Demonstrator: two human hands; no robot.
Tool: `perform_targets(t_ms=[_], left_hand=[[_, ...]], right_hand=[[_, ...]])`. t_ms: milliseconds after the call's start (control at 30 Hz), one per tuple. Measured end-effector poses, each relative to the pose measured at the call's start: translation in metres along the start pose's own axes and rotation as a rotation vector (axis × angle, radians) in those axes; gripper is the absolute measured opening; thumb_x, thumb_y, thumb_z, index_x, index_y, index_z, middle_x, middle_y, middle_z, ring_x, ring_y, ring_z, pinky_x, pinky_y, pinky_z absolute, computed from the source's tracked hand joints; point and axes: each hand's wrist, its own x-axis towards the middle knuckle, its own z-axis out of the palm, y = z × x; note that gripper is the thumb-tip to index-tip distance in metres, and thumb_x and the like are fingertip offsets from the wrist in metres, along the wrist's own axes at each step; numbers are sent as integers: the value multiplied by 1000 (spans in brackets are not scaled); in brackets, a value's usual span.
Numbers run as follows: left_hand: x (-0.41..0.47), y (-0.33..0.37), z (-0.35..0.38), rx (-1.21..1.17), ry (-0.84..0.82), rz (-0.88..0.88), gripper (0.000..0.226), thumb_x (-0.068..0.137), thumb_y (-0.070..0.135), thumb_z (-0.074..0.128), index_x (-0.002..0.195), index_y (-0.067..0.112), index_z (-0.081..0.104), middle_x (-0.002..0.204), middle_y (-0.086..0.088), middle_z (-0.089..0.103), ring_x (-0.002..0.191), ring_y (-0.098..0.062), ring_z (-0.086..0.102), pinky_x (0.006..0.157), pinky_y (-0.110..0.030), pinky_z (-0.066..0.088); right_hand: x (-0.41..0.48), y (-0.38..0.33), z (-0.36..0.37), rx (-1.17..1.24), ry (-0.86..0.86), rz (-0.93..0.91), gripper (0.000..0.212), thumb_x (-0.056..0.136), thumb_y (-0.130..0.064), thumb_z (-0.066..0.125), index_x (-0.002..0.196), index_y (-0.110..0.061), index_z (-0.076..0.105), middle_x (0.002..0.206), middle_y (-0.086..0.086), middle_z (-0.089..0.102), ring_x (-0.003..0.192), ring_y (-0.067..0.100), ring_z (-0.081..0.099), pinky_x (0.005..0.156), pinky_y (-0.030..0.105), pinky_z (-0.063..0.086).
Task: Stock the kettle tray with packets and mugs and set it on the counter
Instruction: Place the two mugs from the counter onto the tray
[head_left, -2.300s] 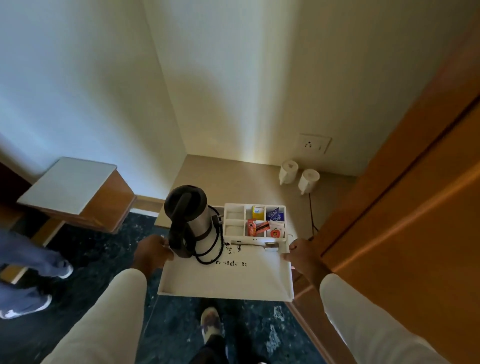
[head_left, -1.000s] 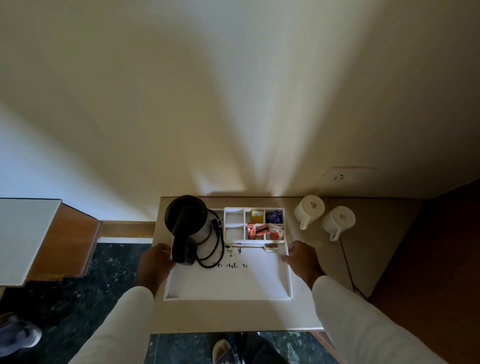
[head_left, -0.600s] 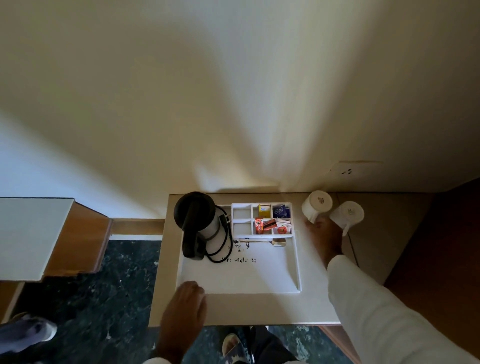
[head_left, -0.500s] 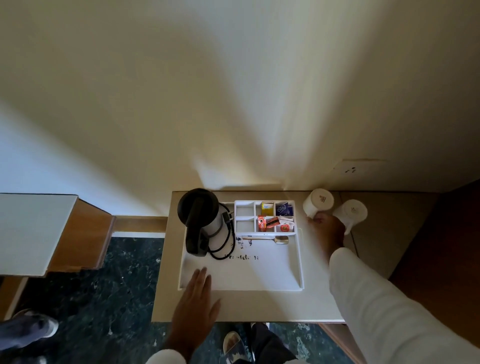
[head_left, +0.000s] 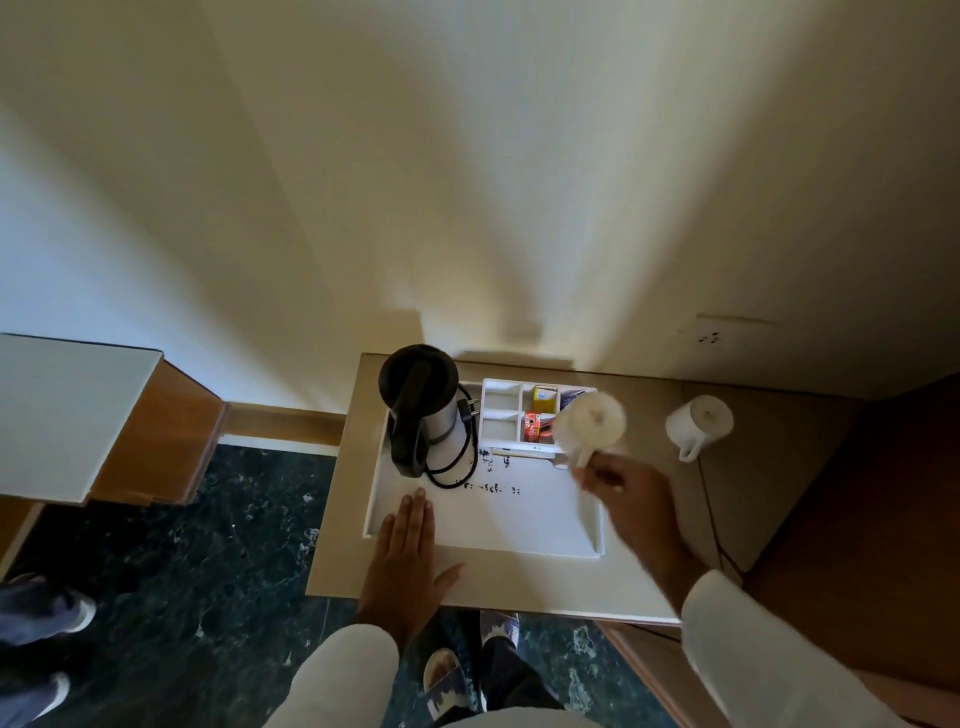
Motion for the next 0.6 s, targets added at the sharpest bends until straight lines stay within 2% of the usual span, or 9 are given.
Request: perform_targets(t_ms=[100, 200, 267, 533, 600], left_hand=[[-1, 0, -2, -5, -18, -3, 101, 89, 76, 28, 157, 1, 24, 164, -21, 25, 149, -40, 31, 118, -55, 33], [0, -1, -3, -7, -32, -8, 101, 88, 76, 28, 157, 2, 25, 165, -20, 25, 149, -39, 30, 118, -55, 32], [0, -2, -3, -4, -40, -7, 101, 88, 76, 28, 157, 2, 25, 166, -19, 24, 150, -39, 30, 118, -56, 33], [-1, -3, -2, 8, -51, -14, 102, 88, 77, 31, 158, 4, 22, 166, -19, 22, 150, -38, 29, 120, -55, 30], [0, -2, -1, 11, -49, -10, 102, 88, 77, 31, 158, 3, 22, 166, -19, 22, 151, -38, 28, 120, -55, 30]], right_hand=[[-33, 10, 44, -51, -107, 15, 23, 79, -8, 82, 88, -29, 80, 69, -29, 71, 75, -5, 71, 74, 11, 53], [-46, 17, 79, -62, -170, 45, 12, 80, -15, 83, 92, -17, 83, 81, -12, 77, 78, 6, 74, 80, 28, 61], [-46, 22, 94, -94, -172, 31, 11, 80, -18, 83, 91, -14, 83, 84, -4, 79, 78, 10, 74, 81, 33, 61], [-38, 28, 108, -108, -175, 36, 12, 81, -17, 83, 90, -11, 81, 81, -10, 72, 81, 14, 72, 86, 33, 59], [-36, 27, 107, -84, -197, 55, 18, 78, -22, 85, 92, -13, 80, 83, -10, 73, 82, 12, 72, 86, 31, 59]])
